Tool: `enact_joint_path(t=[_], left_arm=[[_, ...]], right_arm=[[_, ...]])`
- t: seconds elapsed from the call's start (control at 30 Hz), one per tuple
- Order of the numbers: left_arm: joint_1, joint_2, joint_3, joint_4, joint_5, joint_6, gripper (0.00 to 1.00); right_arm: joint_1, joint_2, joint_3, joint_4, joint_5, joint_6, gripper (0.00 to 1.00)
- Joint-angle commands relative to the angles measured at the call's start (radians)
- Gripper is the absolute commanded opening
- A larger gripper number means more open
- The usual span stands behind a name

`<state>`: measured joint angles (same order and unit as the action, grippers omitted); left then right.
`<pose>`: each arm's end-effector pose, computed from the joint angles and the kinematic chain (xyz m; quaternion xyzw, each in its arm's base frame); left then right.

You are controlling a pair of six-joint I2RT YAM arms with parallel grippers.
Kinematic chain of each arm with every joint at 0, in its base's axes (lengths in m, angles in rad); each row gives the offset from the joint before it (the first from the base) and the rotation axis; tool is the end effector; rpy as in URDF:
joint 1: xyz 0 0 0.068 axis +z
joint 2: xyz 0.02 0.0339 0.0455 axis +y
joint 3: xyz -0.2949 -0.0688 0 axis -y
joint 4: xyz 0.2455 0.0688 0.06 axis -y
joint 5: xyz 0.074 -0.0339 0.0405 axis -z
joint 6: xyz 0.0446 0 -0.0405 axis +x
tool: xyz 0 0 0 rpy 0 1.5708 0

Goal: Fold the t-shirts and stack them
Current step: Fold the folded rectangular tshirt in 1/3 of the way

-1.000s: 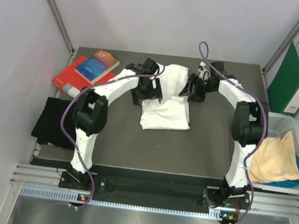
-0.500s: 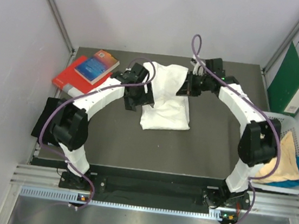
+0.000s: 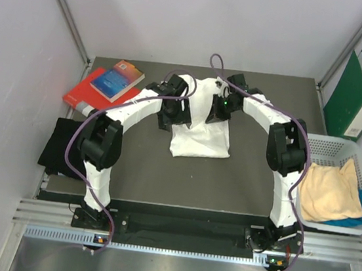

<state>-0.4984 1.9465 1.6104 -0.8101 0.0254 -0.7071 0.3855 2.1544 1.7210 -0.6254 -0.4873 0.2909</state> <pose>0.3759 -0.2059 0.2554 -0.0992 0.9724 -0.1297 0.1665 0.4425 0.2021 0.2121 -0.1054 0.9349 0.3017 0.1544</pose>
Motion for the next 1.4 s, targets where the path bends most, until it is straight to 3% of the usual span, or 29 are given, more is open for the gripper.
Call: enact_joint_path(t=[0.0, 0.27, 0.53, 0.8, 0.93, 1.03, 1.07, 1.17, 1.27, 1.37], left_arm=[[0.006, 0.055, 0.092, 0.015, -0.016, 0.029, 0.81], [0.009, 0.184, 0.252, 0.006, 0.025, 0.015, 0.75], [0.023, 0.209, 0.260, 0.089, 0.005, -0.006, 0.78], [0.054, 0.218, 0.247, 0.298, 0.013, -0.089, 0.78], [0.087, 0.281, 0.328, 0.313, 0.066, -0.091, 0.81], [0.109, 0.264, 0.358, 0.316, 0.070, -0.060, 0.84], [0.113, 0.223, 0.335, 0.316, 0.065, -0.039, 0.86], [0.126, 0.116, 0.239, 0.315, 0.059, -0.016, 0.95], [0.129, -0.001, 0.128, 0.312, 0.062, -0.014, 0.97], [0.130, -0.101, -0.044, 0.315, 0.099, -0.046, 0.93]], right_arm=[[0.007, 0.012, 0.078, 0.067, 0.047, 0.045, 0.00], [0.006, 0.068, 0.066, 0.087, 0.068, 0.080, 0.00], [0.003, 0.070, 0.063, 0.115, 0.055, 0.093, 0.00], [-0.022, -0.089, 0.016, 0.101, 0.061, 0.048, 0.00], [-0.059, -0.192, -0.056, 0.079, 0.082, 0.025, 0.02], [-0.120, -0.284, -0.141, 0.081, 0.079, 0.024, 0.18], [-0.143, -0.306, -0.167, 0.085, 0.058, 0.034, 0.36], [-0.227, -0.378, -0.273, 0.102, -0.009, 0.040, 0.57], [-0.280, -0.407, -0.351, 0.079, -0.063, 0.005, 0.66], [-0.286, -0.378, -0.402, 0.029, -0.111, -0.031, 0.67]])
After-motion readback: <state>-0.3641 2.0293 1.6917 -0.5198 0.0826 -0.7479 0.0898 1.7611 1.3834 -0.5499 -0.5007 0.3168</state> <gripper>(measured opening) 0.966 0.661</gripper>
